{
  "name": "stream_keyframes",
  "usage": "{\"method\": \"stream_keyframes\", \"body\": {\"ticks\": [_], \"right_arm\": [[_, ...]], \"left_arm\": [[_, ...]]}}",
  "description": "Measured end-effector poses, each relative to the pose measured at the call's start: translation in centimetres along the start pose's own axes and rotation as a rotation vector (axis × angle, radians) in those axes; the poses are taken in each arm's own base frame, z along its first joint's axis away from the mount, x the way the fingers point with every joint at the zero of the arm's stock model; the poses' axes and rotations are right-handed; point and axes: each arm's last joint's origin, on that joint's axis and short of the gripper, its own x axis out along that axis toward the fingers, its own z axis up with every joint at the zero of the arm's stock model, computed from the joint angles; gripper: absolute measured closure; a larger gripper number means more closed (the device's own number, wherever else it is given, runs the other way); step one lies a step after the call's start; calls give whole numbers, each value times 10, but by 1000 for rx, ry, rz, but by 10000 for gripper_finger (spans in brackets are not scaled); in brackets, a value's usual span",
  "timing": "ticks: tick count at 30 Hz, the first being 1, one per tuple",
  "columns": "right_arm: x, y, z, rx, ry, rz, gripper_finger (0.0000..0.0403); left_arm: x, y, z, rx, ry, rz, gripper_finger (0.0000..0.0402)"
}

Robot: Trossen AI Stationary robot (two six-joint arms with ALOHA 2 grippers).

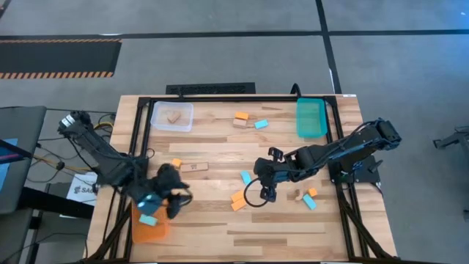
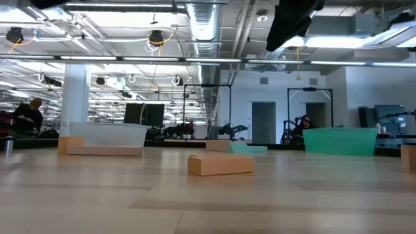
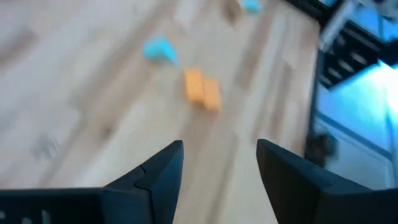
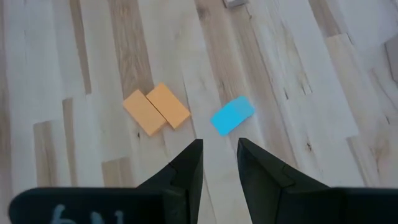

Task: Sort & place blocks by color
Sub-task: Put the orange block into the light blue bin

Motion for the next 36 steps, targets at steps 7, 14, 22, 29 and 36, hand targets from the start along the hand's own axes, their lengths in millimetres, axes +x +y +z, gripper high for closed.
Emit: {"method": "stream_keyframes", "body": {"ticks": [7, 14, 22, 29, 36], "right_arm": [[0, -3, -5, -32, 49, -26, 282], [5, -32, -15, 206, 212, -180, 282], [18, -74, 2, 347, 158, -227, 249], [22, -117, 14, 286, 149, -254, 187], [15, -130, -6, 389, 466, -78, 150]], "left_arm": [[36, 18, 27, 153, -6, 130, 228], [47, 46, 61, 385, 13, 119, 241], [56, 98, 108, 482, 24, -89, 255], [62, 131, 123, 407, -12, -193, 267], [79, 147, 106, 289, -5, -169, 274]]}}
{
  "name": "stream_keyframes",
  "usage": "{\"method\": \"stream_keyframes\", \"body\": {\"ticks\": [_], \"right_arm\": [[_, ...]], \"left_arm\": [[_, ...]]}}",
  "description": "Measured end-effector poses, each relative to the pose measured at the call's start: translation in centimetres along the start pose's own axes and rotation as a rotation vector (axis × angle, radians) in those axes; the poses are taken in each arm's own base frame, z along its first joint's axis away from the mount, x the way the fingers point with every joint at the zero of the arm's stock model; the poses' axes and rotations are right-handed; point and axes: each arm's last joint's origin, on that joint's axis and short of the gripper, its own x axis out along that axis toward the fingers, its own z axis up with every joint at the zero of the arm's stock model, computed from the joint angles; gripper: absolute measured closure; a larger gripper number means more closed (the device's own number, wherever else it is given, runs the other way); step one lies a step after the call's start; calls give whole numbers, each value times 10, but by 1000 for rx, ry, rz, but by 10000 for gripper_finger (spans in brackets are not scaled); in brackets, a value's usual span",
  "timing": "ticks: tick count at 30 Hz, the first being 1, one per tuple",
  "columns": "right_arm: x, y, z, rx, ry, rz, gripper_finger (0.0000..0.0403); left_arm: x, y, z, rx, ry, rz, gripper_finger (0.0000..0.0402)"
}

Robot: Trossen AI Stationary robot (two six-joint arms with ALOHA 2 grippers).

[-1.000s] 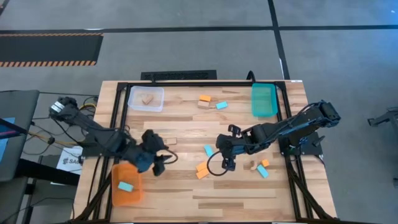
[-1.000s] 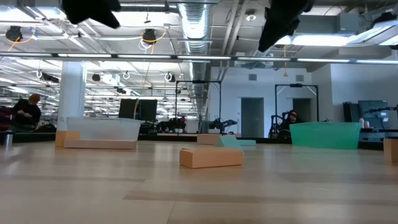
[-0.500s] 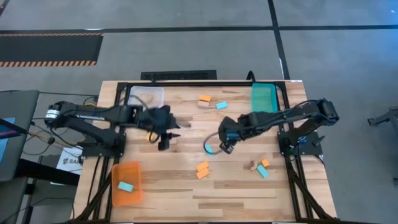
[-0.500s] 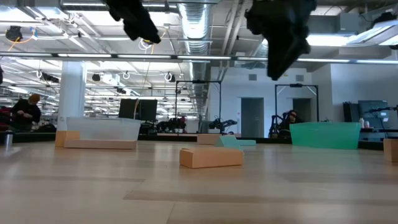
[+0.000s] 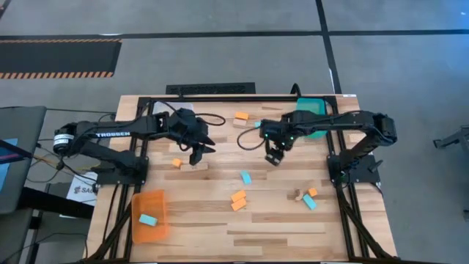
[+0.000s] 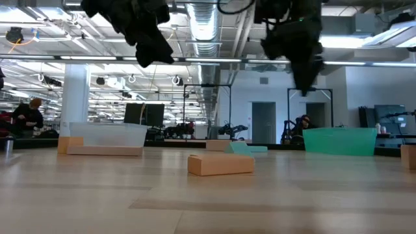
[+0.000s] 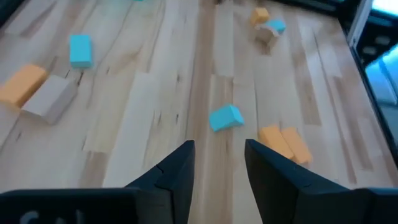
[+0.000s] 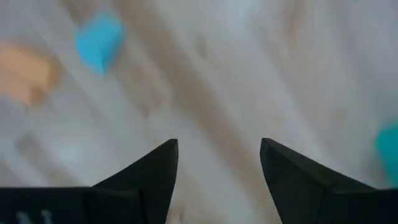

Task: Sort & place blocks by color
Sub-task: Put the orange block into the light blue bin

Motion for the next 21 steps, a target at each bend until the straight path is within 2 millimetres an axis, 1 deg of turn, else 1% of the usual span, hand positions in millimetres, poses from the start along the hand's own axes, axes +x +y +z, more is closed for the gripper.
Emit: {"method": "stream_keyframes", "body": {"ticks": [3, 5, 7, 9, 11, 14, 17, 21], "right_arm": [[-1, 2, -17, 76, 144, -47, 149], [0, 6, -25, 94, 188, -71, 149], [7, 11, -32, 101, 232, -35, 149], [19, 13, -41, 108, 269, 11, 149], [32, 14, -51, 114, 287, 44, 148], [50, 13, -66, 161, 300, 47, 148], [54, 15, -80, 225, 288, 40, 148], [48, 21, -92, 284, 229, 20, 148]], "left_arm": [[4, 1, -6, -14, -10, -15, 275], [5, 1, -5, -6, -28, -17, 275], [6, 2, -5, 1, -48, -5, 275], [7, 2, -3, 12, -89, -1, 275], [7, 2, 0, 23, -125, -4, 275], [7, 2, 2, 30, -149, -7, 275], [6, 1, 5, 38, -180, -12, 275], [3, -1, 13, 63, -260, -47, 275]]}}
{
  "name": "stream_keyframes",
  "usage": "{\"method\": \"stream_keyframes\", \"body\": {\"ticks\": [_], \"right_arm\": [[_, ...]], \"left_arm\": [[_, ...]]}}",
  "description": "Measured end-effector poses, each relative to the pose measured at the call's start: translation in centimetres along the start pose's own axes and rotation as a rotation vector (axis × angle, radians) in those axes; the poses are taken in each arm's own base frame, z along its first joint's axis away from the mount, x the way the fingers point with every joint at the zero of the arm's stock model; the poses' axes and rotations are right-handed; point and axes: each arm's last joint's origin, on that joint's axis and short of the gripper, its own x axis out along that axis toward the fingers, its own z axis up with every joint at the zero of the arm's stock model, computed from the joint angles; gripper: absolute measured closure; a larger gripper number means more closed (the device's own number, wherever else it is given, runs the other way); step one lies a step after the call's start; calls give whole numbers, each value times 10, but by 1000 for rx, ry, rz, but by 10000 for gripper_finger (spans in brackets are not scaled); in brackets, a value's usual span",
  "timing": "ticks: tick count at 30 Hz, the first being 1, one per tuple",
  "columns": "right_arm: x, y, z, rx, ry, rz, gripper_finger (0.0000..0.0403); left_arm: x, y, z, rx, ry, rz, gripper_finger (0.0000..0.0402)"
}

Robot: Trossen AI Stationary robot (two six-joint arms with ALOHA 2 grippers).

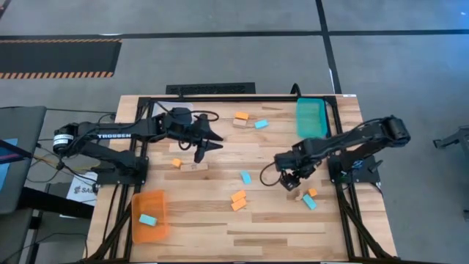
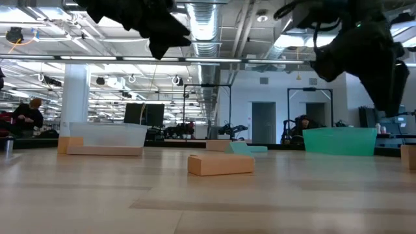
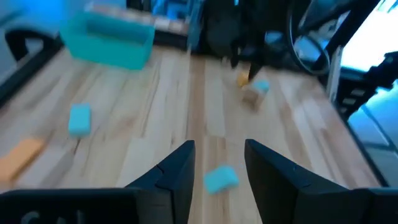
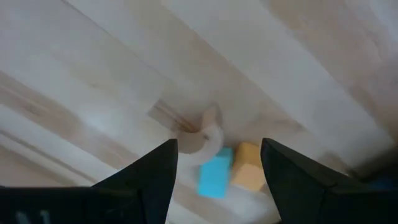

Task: Sort & place blocks by color
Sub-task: Put the orange block into the light blue bin

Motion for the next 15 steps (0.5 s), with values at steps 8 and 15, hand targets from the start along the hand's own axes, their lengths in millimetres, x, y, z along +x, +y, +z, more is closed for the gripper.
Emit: {"method": "stream_keyframes", "body": {"ticks": [8, 15], "right_arm": [[6, 1, -22, 113, 40, 53, 148], [21, 0, -39, 244, 70, -12, 148]], "left_arm": [[0, 0, 6, 1, -59, 19, 275], [0, 0, 5, -12, -50, 14, 275]]}}
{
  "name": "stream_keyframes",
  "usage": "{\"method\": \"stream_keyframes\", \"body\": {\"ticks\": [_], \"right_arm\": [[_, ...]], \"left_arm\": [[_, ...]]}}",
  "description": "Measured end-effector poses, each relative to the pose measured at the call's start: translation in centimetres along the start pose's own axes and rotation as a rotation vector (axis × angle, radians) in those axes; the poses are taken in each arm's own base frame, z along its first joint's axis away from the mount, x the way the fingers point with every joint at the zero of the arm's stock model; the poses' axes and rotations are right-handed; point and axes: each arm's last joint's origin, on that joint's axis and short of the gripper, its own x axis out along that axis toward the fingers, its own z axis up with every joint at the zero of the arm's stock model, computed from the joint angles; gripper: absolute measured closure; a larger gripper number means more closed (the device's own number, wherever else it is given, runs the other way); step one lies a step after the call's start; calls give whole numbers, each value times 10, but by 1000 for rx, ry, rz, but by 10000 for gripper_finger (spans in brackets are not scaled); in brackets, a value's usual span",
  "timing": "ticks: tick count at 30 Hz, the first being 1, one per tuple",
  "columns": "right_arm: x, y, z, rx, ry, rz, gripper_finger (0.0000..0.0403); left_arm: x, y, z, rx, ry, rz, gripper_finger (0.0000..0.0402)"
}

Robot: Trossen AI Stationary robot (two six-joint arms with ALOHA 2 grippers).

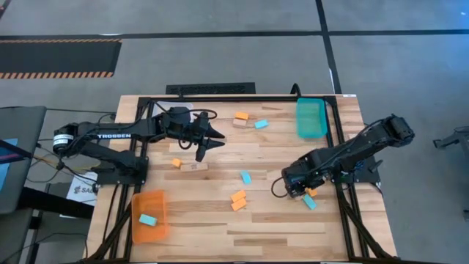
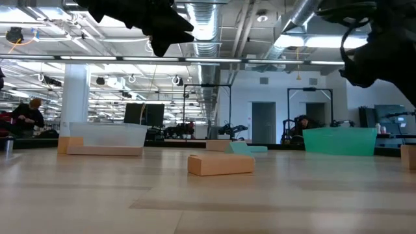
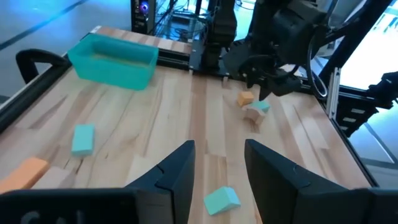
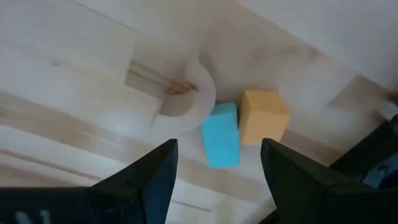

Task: Sort & place blocks by color
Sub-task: Put the orange block into the light blue bin

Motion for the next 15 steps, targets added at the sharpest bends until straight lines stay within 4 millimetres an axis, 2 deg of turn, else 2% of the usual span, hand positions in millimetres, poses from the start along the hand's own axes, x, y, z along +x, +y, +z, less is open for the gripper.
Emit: {"method": "stream_keyframes", "body": {"ticks": [9, 15], "right_arm": [[9, -12, -12, 79, -30, -121, 149], [31, -26, -7, 88, -34, -111, 149]], "left_arm": [[0, 0, -3, -10, 28, -12, 275], [0, 0, -3, -11, 30, -12, 275]]}}
